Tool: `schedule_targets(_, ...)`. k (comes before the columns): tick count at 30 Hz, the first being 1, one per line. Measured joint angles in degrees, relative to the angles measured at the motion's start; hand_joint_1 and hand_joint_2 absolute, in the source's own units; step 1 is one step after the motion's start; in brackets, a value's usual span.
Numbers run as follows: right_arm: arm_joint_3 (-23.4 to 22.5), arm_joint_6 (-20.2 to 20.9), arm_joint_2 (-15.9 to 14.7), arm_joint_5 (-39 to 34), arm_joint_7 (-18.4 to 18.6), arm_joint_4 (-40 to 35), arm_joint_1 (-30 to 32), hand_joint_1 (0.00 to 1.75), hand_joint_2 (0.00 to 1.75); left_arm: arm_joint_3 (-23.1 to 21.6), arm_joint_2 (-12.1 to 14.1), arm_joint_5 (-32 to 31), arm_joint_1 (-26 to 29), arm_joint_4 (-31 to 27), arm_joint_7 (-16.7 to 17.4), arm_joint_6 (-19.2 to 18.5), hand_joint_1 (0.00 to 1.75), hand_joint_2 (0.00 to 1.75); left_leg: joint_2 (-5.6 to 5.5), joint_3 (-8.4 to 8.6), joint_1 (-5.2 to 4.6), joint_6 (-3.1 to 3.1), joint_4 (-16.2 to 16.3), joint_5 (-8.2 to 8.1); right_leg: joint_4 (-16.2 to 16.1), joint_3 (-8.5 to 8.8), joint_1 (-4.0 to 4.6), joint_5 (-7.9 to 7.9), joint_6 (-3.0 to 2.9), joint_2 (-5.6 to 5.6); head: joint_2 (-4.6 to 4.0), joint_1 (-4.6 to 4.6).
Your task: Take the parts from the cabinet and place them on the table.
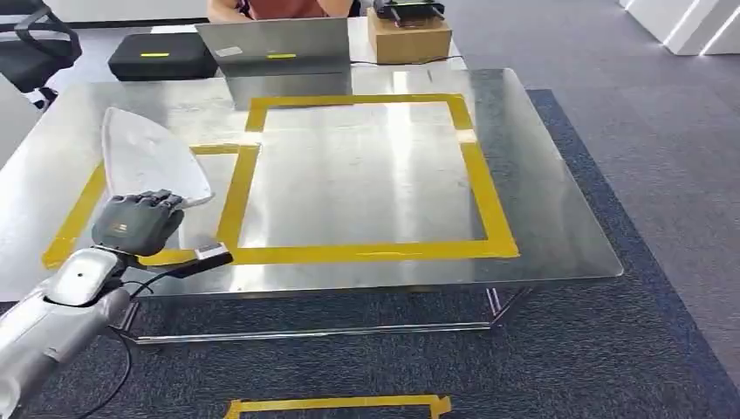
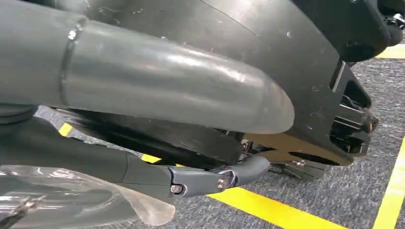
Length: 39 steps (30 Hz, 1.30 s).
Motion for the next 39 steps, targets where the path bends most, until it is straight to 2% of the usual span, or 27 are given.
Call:
schedule_targets(4,0.17,0.07,-0.07,0.0,0.28,0.0,-0.15,0.0,0.0,-0.63,-0.44,-0.18,-0.67,1.16,-0.11,-0.07,1.75,1.75,0.0,0.0,0.0,0.0,0.0,0.0,0.0,-0.01,0.0,0.0,0.0,0.01,0.0,-0.02)
schedule_targets(8,0.77,0.11,-0.07,0.13,1.4,-0.02,-0.58,0.0,0.0,-3.04,-1.09,-3.65,-2.12,3.32,-0.39,-0.48,1.75,1.75,-0.01,-0.01,0.0,0.0,0.0,0.0,0.0,0.02,0.0,0.0,0.0,-0.02,0.0,0.0)
schedule_targets(13,1.57,0.26,-0.18,0.04,1.97,-0.04,-0.8,0.0,0.0,-5.88,-1.95,-4.98,-3.21,5.62,1.01,-1.4,1.75,1.75,0.0,-0.01,0.0,0.01,0.02,0.0,0.0,0.01,0.0,0.0,0.0,0.01,0.0,0.0)
schedule_targets(15,1.81,0.37,-0.22,0.0,2.1,-0.04,-0.9,0.0,0.0,-6.54,-2.36,-4.87,-4.07,6.71,1.79,-5.37,1.75,1.75,0.0,-0.01,0.0,0.01,0.03,-0.01,-0.01,0.01,0.0,0.0,0.0,0.01,0.0,0.0)
schedule_targets(19,2.38,0.42,-0.31,-0.09,2.25,-0.04,-1.08,0.0,0.0,-7.87,-3.19,-4.0,-6.35,9.16,2.8,-17.55,1.75,1.75,0.0,-0.02,0.0,0.02,0.03,-0.01,-0.01,0.01,0.0,0.0,0.0,0.02,0.0,-0.02)
schedule_targets(20,2.71,0.44,-0.37,-0.09,2.25,-0.04,-1.16,0.0,0.0,-8.61,-3.5,-3.6,-7.14,10.01,3.26,-22.66,1.75,1.75,0.0,-0.02,0.0,0.02,0.03,-0.01,-0.01,0.01,0.0,0.0,0.0,0.01,0.0,0.02)
schedule_targets(21,2.97,0.46,-0.39,-0.09,2.25,-0.04,-1.22,0.0,0.0,-8.98,-3.63,-3.5,-7.49,10.49,3.69,-25.28,1.75,1.75,0.0,-0.02,0.0,0.02,0.03,-0.01,-0.01,0.01,0.0,0.0,0.0,0.02,0.0,-0.02)
schedule_targets(23,3.21,0.55,-0.44,-0.11,2.23,-0.04,-1.27,0.0,0.0,-9.37,-3.91,-3.13,-8.25,11.03,4.31,-27.36,1.75,1.75,0.0,-0.02,0.0,0.02,0.03,-0.01,-0.01,0.01,0.0,0.0,0.0,0.0,0.0,0.0)
schedule_targets(26,3.37,0.77,-0.52,-0.11,2.23,-0.04,-1.49,0.0,0.0,-10.23,-4.24,-3.1,-9.32,11.91,4.61,-28.2,1.75,1.75,0.0,-0.02,0.0,0.03,0.02,-0.02,-0.01,0.02,0.0,0.0,0.0,0.0,0.0,-0.02)
schedule_targets(30,3.5,0.79,-0.55,-0.22,2.21,-0.04,-1.63,0.0,0.0,-10.95,-4.55,-3.08,-10.09,12.61,6.86,-31.08,1.75,1.75,0.0,-0.02,0.0,0.03,0.02,-0.02,-0.01,0.02,0.0,0.0,0.0,0.01,0.0,0.0)
schedule_targets(31,3.63,0.79,-0.55,-0.26,2.21,-0.04,-1.65,0.0,0.0,-11.21,-4.57,-3.08,-10.4,12.85,7.34,-31.41,0.0,1.75,0.0,-0.02,0.0,0.03,0.02,-0.02,-0.01,0.03,0.0,0.0,0.0,0.01,0.0,-0.02)
schedule_targets(34,3.82,0.72,-0.55,-1.03,2.4,-0.04,-1.71,0.0,0.0,-11.82,-4.55,-3.24,-10.97,13.4,9.13,-31.63,0.0,1.75,0.0,-0.01,0.0,0.03,0.02,-0.02,-0.01,0.03,0.0,0.0,0.0,0.0,0.0,0.0)
schedule_targets(35,3.82,0.68,-0.55,-1.09,2.51,-0.04,-1.74,0.0,0.0,-11.91,-4.55,-3.06,-11.04,13.48,9.55,-31.41,0.0,0.0,0.0,-0.02,0.0,0.03,0.02,-0.02,-0.01,0.03,0.0,0.0,0.0,0.0,0.0,0.0)
schedule_targets(39,3.98,0.59,-0.55,-1.27,2.32,-0.04,-1.7,0.0,0.0,-11.8,-4.57,-0.65,-11.31,13.7,9.92,-29.37,0.0,0.0,0.0,-0.02,0.0,0.03,0.03,-0.02,-0.01,0.03,0.0,0.0,0.0,0.0,0.0,-0.02)
